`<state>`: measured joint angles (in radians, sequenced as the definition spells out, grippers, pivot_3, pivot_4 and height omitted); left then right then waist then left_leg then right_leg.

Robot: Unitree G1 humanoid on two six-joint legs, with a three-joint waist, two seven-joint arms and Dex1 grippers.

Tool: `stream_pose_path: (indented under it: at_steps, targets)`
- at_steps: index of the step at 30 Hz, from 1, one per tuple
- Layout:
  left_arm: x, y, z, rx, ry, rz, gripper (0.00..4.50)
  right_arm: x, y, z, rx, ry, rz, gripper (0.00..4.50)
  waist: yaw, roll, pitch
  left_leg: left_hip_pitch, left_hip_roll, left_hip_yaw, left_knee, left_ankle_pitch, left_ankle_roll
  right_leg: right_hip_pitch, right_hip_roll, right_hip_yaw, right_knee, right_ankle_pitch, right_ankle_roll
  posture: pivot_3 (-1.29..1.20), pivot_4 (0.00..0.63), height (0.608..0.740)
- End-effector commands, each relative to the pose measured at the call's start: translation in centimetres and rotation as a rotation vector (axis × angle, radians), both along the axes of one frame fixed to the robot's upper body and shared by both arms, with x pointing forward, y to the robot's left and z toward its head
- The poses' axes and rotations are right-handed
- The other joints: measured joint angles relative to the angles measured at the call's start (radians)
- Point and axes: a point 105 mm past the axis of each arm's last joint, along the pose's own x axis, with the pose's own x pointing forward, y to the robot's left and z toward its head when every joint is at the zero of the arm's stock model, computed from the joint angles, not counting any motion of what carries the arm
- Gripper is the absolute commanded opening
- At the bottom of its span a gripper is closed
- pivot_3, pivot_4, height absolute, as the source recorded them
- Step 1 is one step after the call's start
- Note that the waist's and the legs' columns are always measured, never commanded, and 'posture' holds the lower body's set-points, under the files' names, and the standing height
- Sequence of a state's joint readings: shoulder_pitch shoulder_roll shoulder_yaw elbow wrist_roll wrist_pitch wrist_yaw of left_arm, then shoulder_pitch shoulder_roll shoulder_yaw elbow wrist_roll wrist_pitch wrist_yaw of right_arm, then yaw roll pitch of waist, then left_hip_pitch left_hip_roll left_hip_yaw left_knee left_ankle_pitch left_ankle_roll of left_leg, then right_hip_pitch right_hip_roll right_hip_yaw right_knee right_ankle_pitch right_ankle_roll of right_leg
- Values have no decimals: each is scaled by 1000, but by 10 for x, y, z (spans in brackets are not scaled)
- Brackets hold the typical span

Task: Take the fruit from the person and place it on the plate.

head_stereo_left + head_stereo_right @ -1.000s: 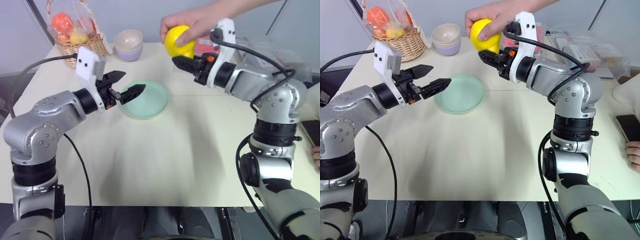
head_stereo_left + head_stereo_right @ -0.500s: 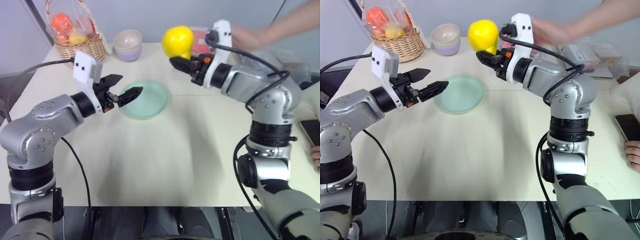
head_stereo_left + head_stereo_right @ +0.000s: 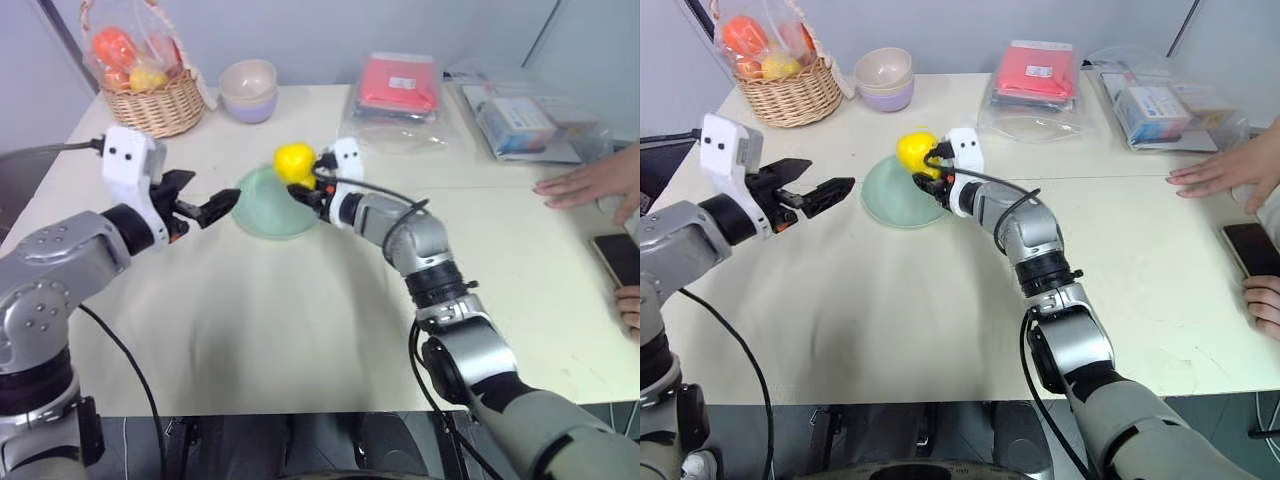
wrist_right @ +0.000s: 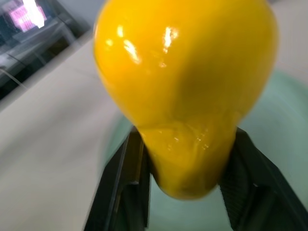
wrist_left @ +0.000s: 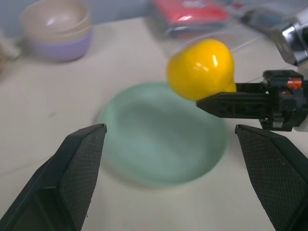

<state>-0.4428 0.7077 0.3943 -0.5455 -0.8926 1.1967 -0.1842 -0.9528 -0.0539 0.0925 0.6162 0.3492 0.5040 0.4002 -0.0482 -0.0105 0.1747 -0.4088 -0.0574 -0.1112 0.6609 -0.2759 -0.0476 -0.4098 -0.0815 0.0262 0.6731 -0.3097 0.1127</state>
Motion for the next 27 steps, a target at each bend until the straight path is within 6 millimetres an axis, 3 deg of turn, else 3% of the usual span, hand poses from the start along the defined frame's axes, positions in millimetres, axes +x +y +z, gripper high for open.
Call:
stream_pose_path:
  at_steps: [1, 5, 9, 11, 12, 15, 18, 20, 22, 27]
  targets:
    - [-7, 2, 14, 22, -61, 17, 4500, 7, 9, 11, -13, -86, 16, 1346, 1, 0, 0, 0, 0, 0, 0, 0, 0, 0, 0, 0, 0, 0, 0, 0, 150, 740]
    - [-8, 2, 14, 25, -61, 21, 4500, 9, 11, 1, -44, -85, 19, 1346, -2, 0, 0, 0, 0, 0, 0, 0, 0, 0, 0, 0, 0, 0, 0, 0, 150, 740]
    - [-8, -1, 14, 21, -61, 12, 4500, 7, 13, 5, -26, -86, 43, 3120, -4, 0, 0, 0, 0, 0, 0, 0, -1, 0, 0, 0, 0, 0, 0, 0, 150, 740]
    - [-7, -2, 14, 19, -60, 8, 4500, 7, 13, 7, -25, -92, 45, 4216, -5, 0, 0, 0, 0, 0, 0, 0, -1, 0, 0, 0, 0, 0, 0, 0, 150, 740]
    - [-7, -2, 13, 19, -60, 7, 4500, 7, 13, 8, -25, -92, 45, 4437, -6, 0, 0, 0, 0, 0, 0, 0, -1, 0, 0, 0, 0, 0, 0, 0, 150, 740]
    - [-7, -2, 14, 19, -60, 8, 4500, 7, 13, 8, -25, -92, 45, 4437, -9, 0, 0, 0, 0, 0, 0, 0, -1, 0, 0, 0, 0, 0, 0, 0, 150, 740]
    - [-5, -18, 14, 1, -62, -79, 4500, -29, -15, 69, 90, -229, 203, 4437, 5, 1, 1, -1, 0, -2, -1, 0, -1, 0, 0, 0, 0, 0, 0, 0, 150, 740]
    - [-5, -22, 14, 2, -64, -107, 4500, -49, -32, 87, 96, -273, 244, 4437, 10, 1, 1, -3, -2, -3, 0, 0, -1, -1, -2, -1, -1, 0, 0, 0, 150, 740]
    - [-4, -24, 13, 0, -62, -119, 4500, -70, -61, 106, 75, -329, 253, 4437, 10, 1, 0, -3, -2, -3, 1, 0, 0, 0, -2, -1, -1, 0, 0, 0, 150, 740]
    - [-4, -28, 12, -14, -63, -146, 4500, -103, -108, 124, -27, -394, 230, 4437, 9, 1, 0, -1, -1, -2, 0, 0, 0, 1, -1, -1, -2, 0, 0, 0, 150, 740]
